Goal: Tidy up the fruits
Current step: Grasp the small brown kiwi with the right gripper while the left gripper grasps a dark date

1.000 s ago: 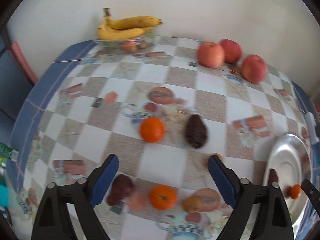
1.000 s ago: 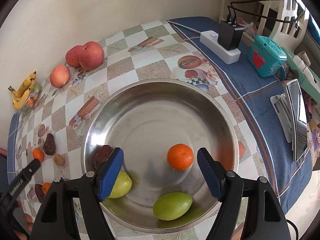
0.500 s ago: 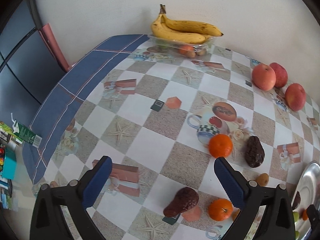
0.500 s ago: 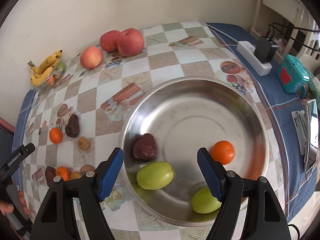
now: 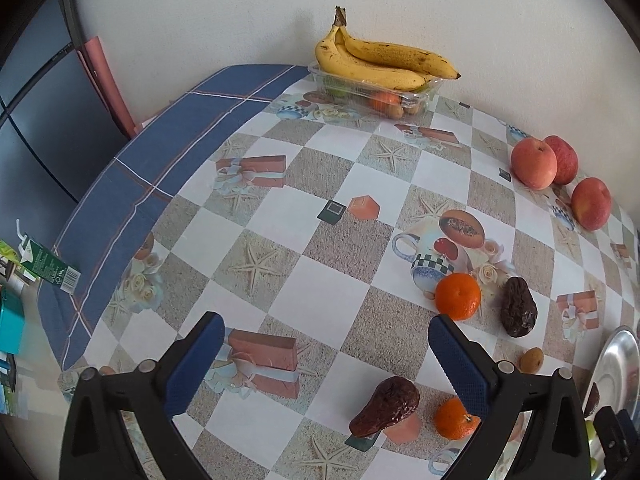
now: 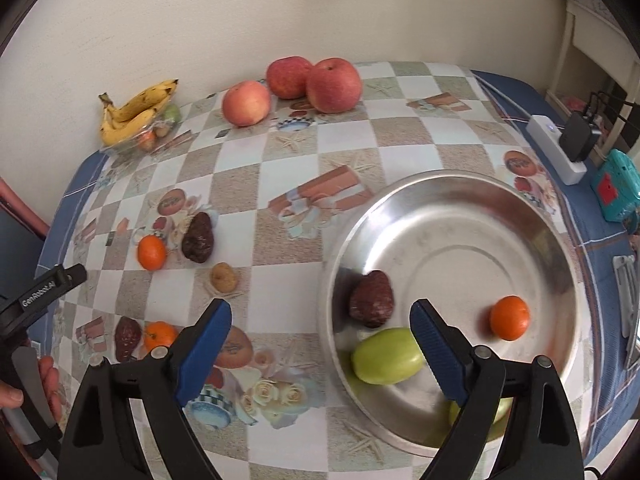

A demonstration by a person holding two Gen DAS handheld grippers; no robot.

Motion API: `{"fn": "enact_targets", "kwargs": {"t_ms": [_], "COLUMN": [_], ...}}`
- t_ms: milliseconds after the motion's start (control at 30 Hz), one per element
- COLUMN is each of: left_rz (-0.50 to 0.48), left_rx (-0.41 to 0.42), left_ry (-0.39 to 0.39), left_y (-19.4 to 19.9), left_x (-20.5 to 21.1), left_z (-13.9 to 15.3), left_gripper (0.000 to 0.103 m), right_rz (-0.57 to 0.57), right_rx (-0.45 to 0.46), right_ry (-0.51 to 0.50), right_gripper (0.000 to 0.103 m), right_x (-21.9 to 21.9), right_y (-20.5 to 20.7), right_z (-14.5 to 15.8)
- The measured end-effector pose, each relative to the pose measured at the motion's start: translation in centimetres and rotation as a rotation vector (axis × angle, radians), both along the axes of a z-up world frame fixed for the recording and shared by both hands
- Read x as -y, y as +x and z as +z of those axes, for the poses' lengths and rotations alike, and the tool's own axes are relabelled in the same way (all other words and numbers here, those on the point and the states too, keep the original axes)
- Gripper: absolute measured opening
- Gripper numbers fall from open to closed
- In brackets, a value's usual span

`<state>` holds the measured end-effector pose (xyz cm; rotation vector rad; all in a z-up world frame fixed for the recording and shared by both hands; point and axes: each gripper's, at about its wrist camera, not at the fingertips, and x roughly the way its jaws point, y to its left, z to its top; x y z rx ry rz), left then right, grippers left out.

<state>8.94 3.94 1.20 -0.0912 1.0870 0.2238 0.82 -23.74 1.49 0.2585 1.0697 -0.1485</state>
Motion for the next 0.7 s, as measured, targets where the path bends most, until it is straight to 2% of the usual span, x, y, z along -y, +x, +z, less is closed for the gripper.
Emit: {"fn": "enact_targets", "kwargs": {"t_ms": [267,533,567,633,700], "left_rz": [-0.041,-0.122,-0.134,-0.151,-0.158], "left_rx": [-0.005,-0.057,-0.067,-0.092,-0.12], "left_ry": [-0.065,-0.094,-0.095,-0.121,-0.159], "left_y": [0.1,-0.1,-0.1,-0.2,-0.2], "left_x": [-0.7,0.4,0.6,0.9,1.2], "left_z": [-0.3,-1.8,-2.0,-2.5,-3.2], "left_gripper": [0.103,0.103,0.103,0.103,0.103], "right_rz": [0.08,0.169,0.177,0.189,0.199], "right_rx": [0.035,-0.013,-0.027,-0.051,-0.078], "right_ry": [0.096,0.087,0.078,0.067,0.072], "right_gripper": [0.091,0.09,0.088,0.073,0.068], "right_x": [-3.3,-6.6,-6.9,-7.3,-7.5], "right_y": [1.1,1.9,2.0,2.2,2.3], "right_z": [0.5,-0.8,-1.2,-1.9,-2.8]}}
